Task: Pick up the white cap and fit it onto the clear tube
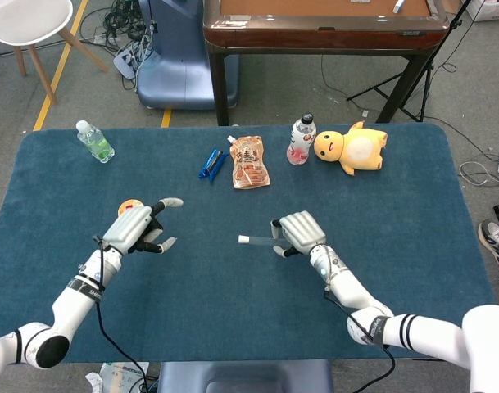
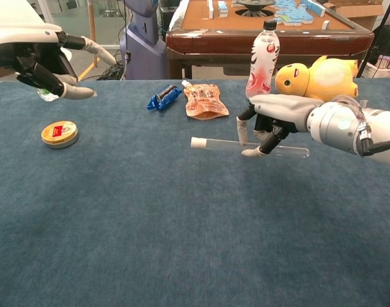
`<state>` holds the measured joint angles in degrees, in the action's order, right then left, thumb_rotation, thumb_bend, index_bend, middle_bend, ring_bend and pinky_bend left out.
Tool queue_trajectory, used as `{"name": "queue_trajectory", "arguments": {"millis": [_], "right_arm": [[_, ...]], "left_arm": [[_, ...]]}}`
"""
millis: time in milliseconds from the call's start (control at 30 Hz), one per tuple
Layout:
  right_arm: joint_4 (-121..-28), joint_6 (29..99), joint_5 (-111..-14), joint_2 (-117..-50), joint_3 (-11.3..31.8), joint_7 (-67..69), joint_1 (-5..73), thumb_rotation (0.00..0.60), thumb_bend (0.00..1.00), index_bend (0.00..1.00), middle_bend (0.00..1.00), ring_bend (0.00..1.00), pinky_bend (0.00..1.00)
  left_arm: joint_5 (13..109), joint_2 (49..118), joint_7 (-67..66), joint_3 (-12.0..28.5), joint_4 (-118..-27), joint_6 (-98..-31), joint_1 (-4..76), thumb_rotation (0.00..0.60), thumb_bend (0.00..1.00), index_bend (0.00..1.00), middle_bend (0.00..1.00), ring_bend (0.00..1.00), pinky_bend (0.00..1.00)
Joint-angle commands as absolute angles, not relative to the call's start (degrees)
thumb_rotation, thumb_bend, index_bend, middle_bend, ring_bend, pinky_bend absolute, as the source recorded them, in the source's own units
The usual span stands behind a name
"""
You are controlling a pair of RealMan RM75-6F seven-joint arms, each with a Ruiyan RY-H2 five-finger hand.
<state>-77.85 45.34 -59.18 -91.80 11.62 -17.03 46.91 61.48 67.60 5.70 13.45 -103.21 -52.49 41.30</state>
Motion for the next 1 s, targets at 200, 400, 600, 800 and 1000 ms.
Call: {"name": "queue_trajectory", "arguments": {"millis": [200,400,600,800,1000], "right_arm": [[-71.2,44.4,-55.6,-96.1,11.1,-19.6,48.8,0.6,0.57,0.7,0.88,0.93,1.0],[-68.0,45.6,-55.4,-99.1,11.2,-20.0,49.1,0.6,0.5,0.67,0.88,0.93,1.0],[-66.6,46.5,-55.0,-100.9,11.5,-20.4,49.1,0.6,0.35,0.53,0.88,0.92,1.0],[-66.9,48.1,-54.1,-101.4,11.9,-21.7,48.7,0.6,0.22,0.44,0.88,0.92,1.0],[-68.0,49.9,-53.7,-101.0,12.6,-22.2,48.1,0.6,0.2,0.42,0.88,0.91,1.0]], "left_arm": [[61.8,67.9,3.6,12.5,-103.9,-53.3,40.8,0.6,0.3,0.19,1.0,1.0,1.0],[61.9,68.0,3.4,12.2,-104.0,-53.2,40.6,0.6,0.3,0.19,1.0,1.0,1.0],[62.2,67.8,3.4,12.0,-104.1,-53.4,40.2,0.6,0.3,0.19,1.0,1.0,1.0],[62.4,67.9,3.8,11.9,-103.9,-53.2,39.9,0.6,0.3,0.19,1.0,1.0,1.0],[62.6,67.8,3.9,11.8,-103.9,-53.3,39.6,0.6,0.3,0.19,1.0,1.0,1.0]]}}
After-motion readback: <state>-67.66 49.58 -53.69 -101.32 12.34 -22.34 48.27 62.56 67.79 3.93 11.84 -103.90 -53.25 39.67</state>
